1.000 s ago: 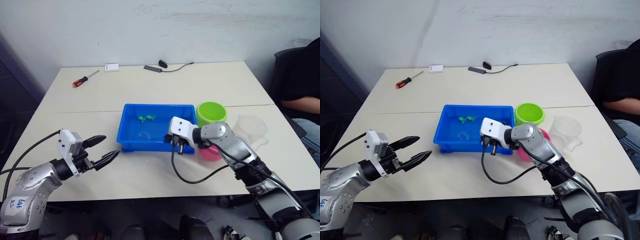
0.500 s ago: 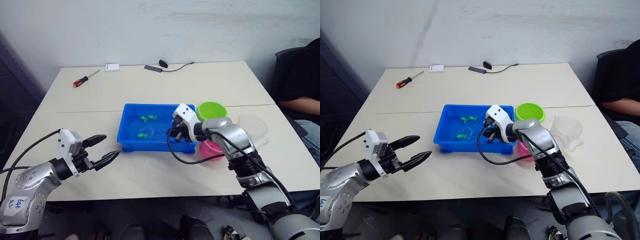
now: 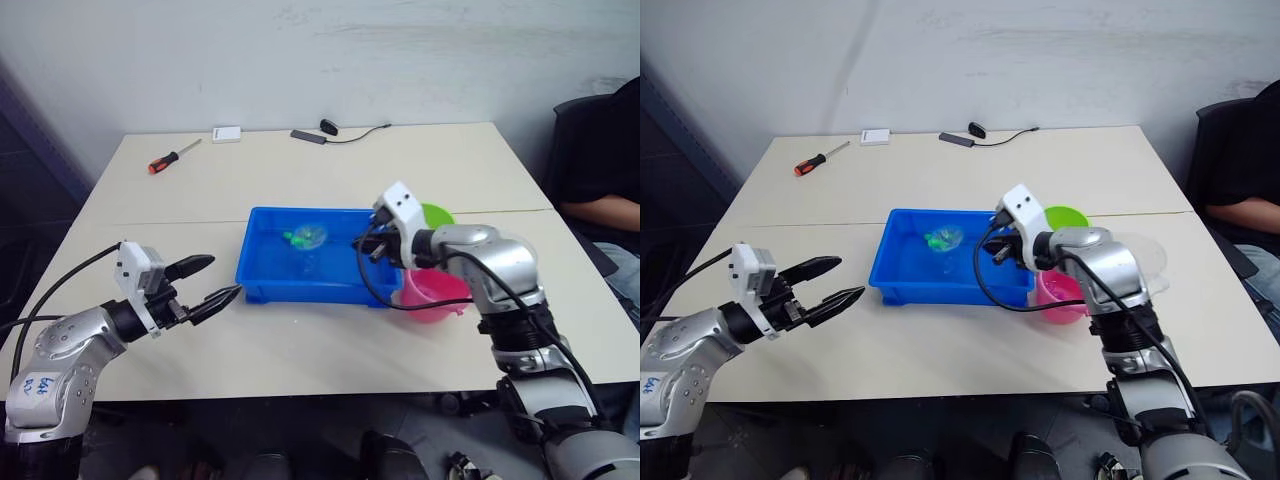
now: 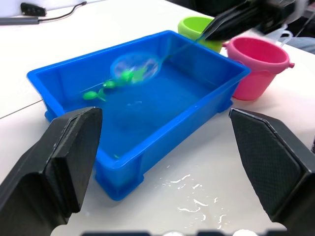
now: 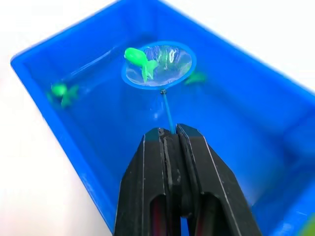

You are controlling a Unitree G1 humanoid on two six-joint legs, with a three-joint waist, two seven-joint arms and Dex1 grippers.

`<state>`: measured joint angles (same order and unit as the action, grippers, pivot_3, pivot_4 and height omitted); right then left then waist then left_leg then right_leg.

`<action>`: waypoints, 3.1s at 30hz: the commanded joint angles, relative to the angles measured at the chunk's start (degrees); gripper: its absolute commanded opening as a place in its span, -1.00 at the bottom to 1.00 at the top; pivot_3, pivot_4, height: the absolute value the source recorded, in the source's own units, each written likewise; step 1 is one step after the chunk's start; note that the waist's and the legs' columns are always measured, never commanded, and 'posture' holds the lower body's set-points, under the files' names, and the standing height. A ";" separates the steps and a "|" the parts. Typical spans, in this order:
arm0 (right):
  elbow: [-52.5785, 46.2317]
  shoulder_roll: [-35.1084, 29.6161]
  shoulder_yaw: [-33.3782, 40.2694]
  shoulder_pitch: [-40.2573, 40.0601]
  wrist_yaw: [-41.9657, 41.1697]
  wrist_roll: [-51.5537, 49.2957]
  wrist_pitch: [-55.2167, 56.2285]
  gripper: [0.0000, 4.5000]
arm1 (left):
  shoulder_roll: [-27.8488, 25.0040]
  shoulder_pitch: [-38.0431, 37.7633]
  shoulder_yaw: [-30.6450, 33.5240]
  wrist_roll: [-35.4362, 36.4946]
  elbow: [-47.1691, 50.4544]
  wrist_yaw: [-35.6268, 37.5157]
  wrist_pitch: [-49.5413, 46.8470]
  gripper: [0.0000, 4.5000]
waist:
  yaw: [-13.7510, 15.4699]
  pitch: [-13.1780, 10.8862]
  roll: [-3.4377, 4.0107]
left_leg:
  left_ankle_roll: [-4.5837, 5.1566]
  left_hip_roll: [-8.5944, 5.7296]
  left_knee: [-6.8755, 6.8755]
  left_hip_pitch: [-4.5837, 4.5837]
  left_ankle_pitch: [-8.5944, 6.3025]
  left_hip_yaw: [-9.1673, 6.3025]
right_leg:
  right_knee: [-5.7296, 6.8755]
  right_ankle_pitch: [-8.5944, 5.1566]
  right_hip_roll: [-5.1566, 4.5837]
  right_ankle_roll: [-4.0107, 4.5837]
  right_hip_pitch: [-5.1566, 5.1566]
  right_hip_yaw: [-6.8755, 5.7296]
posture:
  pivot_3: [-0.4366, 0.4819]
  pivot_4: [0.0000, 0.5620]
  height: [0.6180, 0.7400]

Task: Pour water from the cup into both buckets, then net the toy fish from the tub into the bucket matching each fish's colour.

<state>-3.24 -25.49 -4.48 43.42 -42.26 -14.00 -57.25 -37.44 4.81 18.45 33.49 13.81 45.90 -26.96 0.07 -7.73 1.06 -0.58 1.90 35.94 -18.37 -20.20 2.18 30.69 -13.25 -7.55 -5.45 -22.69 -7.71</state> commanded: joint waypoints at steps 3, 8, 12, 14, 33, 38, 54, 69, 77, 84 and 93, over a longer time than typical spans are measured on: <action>-10.89 -4.02 9.36 -3.15 1.37 -5.79 -4.94 -1.00 | -0.99 4.80 -2.42 -1.20 -3.44 2.12 1.71 0.99 | 0.12 -0.02 0.03 | 0.01 0.00 0.00 -0.02 -0.01 0.00 | -0.10 0.02 -0.03 -0.03 0.02 -0.01 | -0.05 -0.47 1.00; -16.00 -5.74 17.57 -5.04 5.26 -8.82 -9.07 -1.00 | -0.29 9.67 -5.40 -2.86 -8.41 3.92 3.37 0.99 | -0.05 -0.03 0.05 | -0.08 0.00 -0.05 0.00 -0.08 0.04 | -0.18 0.02 0.01 -0.03 0.01 0.01 | -0.05 -0.47 1.00; -16.13 -8.06 23.09 -6.72 8.42 -9.46 -10.33 -1.00 | 0.20 12.87 -7.22 -4.10 -12.23 4.95 4.62 0.99 | 0.03 -0.03 0.05 | -0.19 -0.03 -0.08 0.00 -0.14 0.04 | -0.18 0.02 0.02 -0.04 0.03 0.00 | -0.05 -0.47 1.00; -15.34 -9.55 24.71 -7.57 9.35 -9.15 -9.72 -1.00 | 0.48 14.47 -7.92 -4.66 -14.14 5.60 5.31 0.99 | 0.04 -0.03 0.04 | -0.11 -0.06 -0.08 -0.01 -0.10 0.05 | -0.18 0.03 0.01 -0.06 0.03 0.01 | -0.05 -0.47 1.00; -17.00 -22.47 14.93 -22.61 12.21 3.89 13.61 -1.00 | 0.98 20.66 -10.43 -7.15 -20.88 9.89 8.01 0.99 | -0.09 -0.08 0.00 | 0.03 -0.10 -0.38 -0.08 0.06 0.18 | -0.63 0.04 0.06 -0.19 0.15 0.00 | -0.05 -0.47 1.00; -16.71 -26.82 8.59 -24.18 13.24 13.96 26.44 -1.00 | 1.26 21.19 -10.78 -7.29 -21.52 10.37 8.26 0.99 | 0.02 -0.10 -0.04 | -0.01 -0.15 -0.39 -0.04 0.15 0.48 | -0.78 0.07 0.06 -0.26 0.15 -0.04 | -0.05 -0.47 1.00; -13.24 -32.42 2.92 -28.48 14.50 35.57 45.72 -1.00 | 1.77 21.24 -11.31 -7.15 -21.45 10.75 8.50 0.99 | 0.04 -0.24 -0.31 | -0.35 -0.13 -0.41 -0.04 0.34 0.60 | -0.84 0.07 0.05 -0.27 0.18 -0.03 | -0.05 -0.47 1.00; -19.74 -18.23 10.23 -19.07 3.27 13.92 21.57 -1.00 | 0.90 19.27 -9.88 -7.21 -19.95 8.61 7.51 0.99 | 0.03 -0.23 -0.31 | -0.17 -0.07 -0.44 -0.04 0.34 0.20 | -0.67 0.10 0.06 -0.23 0.22 -0.01 | -0.05 -0.47 1.00; -18.06 -7.97 8.87 -5.48 3.15 -2.23 -19.65 -1.00 | -1.01 12.73 -6.92 -6.72 -12.95 1.83 1.34 0.99 | 0.04 -0.18 -0.15 | 0.14 0.12 -0.40 0.05 0.24 -0.02 | -0.13 0.18 -0.16 -0.10 0.06 0.03 | -0.05 -0.47 1.00; -11.32 -3.10 5.40 -1.58 8.46 -2.42 -22.61 -1.00 | -1.89 7.44 -3.88 -5.16 -7.07 -1.10 -3.32 0.99 | 0.14 -0.17 -0.14 | 0.15 0.04 -0.41 -0.02 0.24 -0.04 | -0.13 0.13 -0.22 -0.02 -0.03 0.01 | -0.05 -0.47 1.00; 0.67 4.80 4.98 2.67 14.74 -1.44 -20.52 -1.00 | -1.53 3.65 -2.11 -4.09 -2.67 -2.62 -4.82 0.99 | -0.24 -0.15 -0.11 | 0.11 -0.09 -0.42 0.03 0.25 0.02 | -0.01 0.18 -0.07 -0.11 -0.02 0.01 | -0.05 -0.47 1.00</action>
<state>-3.27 -21.49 -0.36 44.15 -29.18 -15.63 -78.67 -38.64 8.56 14.59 28.08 8.79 43.63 -31.82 -0.17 -7.89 0.95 -0.48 1.81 35.51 -18.34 -19.95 2.20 30.70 -13.07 -7.61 -5.56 -22.72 -7.70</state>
